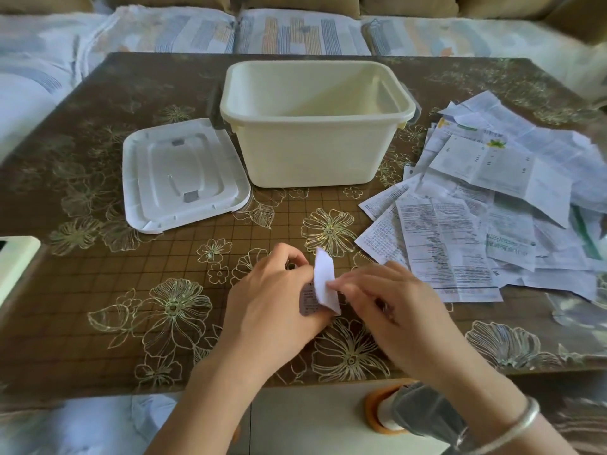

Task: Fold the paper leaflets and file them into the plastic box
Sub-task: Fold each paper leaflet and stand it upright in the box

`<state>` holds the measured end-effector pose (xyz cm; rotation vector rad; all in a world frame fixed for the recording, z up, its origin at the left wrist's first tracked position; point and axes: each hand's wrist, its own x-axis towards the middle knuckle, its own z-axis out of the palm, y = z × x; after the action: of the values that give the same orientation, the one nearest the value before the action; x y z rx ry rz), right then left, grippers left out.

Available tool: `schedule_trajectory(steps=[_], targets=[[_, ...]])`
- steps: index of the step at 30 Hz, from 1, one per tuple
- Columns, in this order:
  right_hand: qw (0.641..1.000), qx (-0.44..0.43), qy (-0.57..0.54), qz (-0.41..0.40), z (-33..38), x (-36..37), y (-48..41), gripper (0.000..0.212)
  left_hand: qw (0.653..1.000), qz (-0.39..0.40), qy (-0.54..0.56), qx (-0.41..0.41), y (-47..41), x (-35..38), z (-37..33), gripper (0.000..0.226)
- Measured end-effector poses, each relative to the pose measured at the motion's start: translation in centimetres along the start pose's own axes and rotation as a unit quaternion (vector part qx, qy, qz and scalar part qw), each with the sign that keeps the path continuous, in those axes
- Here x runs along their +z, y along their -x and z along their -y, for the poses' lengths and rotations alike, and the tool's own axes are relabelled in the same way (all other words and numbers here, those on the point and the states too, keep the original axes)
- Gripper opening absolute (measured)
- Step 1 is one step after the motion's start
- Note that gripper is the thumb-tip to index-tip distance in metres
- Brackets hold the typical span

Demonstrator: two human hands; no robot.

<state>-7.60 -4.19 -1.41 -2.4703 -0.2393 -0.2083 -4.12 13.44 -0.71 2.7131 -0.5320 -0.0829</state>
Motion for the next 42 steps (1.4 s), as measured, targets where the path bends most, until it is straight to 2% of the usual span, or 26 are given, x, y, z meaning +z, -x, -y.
schedule_trajectory(steps=[3,4,7,9,10,15,17,20,22,25,28,30,32,37,40,42], targets=[[0.997,-0.048,0.055,-0.013,-0.4,1.0,0.3,0.027,1.000,-0.006,0.023,0.001,0.2,0.3,0.7,0.034],[0.996,-0.056,0.065,-0.013,-0.5,1.1,0.3,0.026,0.999,-0.010,0.040,0.005,0.3,0.4,1.0,0.039],[0.993,-0.074,0.087,-0.003,-0.5,1.0,0.3,0.026,0.995,-0.017,0.101,0.021,0.9,0.4,1.6,0.077],[0.992,-0.080,0.094,0.012,-0.3,0.8,0.3,0.026,0.994,-0.024,0.103,0.036,1.2,0.3,1.8,0.084],[0.992,-0.084,0.097,0.017,-0.3,0.8,0.3,0.025,0.994,-0.036,0.093,0.048,1.4,0.3,1.9,0.078],[0.986,-0.110,0.117,0.033,-0.4,0.7,0.0,0.024,0.982,-0.114,0.022,0.150,1.5,0.1,2.4,0.017],[0.986,-0.113,0.116,0.035,-0.4,0.7,-0.2,0.025,0.974,-0.136,0.012,0.183,1.4,0.2,2.6,0.010],[0.987,-0.114,0.106,0.030,-0.6,0.6,-0.3,0.029,0.965,-0.163,0.027,0.205,1.2,0.7,2.8,0.011],[0.991,-0.109,0.072,0.026,-0.9,0.6,-0.5,0.029,0.965,-0.184,0.063,0.177,1.1,0.8,2.7,0.013],[0.996,-0.085,0.011,0.036,-1.0,0.0,-1.3,0.027,0.951,-0.206,0.218,0.071,0.8,0.2,2.4,0.011],[0.996,-0.085,-0.004,0.012,0.0,-0.6,-3.3,0.018,0.905,-0.210,0.369,-0.021,0.1,-0.9,2.0,0.010],[0.996,-0.067,-0.046,-0.025,1.1,-1.1,-5.1,0.006,0.869,-0.201,0.451,-0.042,-0.7,-2.1,1.6,0.008],[0.994,-0.059,-0.080,-0.041,2.2,-1.9,-7.0,0.007,0.844,-0.210,0.491,-0.053,-1.5,-3.3,1.1,0.010],[0.989,-0.090,-0.109,-0.038,4.5,-6.6,-14.4,0.008,0.813,-0.291,0.502,-0.048,-5.1,-7.4,2.1,0.026],[0.992,-0.094,-0.063,-0.060,4.8,-9.2,-19.1,0.011,0.846,-0.355,0.396,-0.030,-8.0,-8.9,3.8,0.019],[0.997,-0.077,-0.008,-0.026,4.6,-9.6,-22.2,0.008,0.858,-0.386,0.337,-0.025,-10.7,-9.4,5.0,0.019]])
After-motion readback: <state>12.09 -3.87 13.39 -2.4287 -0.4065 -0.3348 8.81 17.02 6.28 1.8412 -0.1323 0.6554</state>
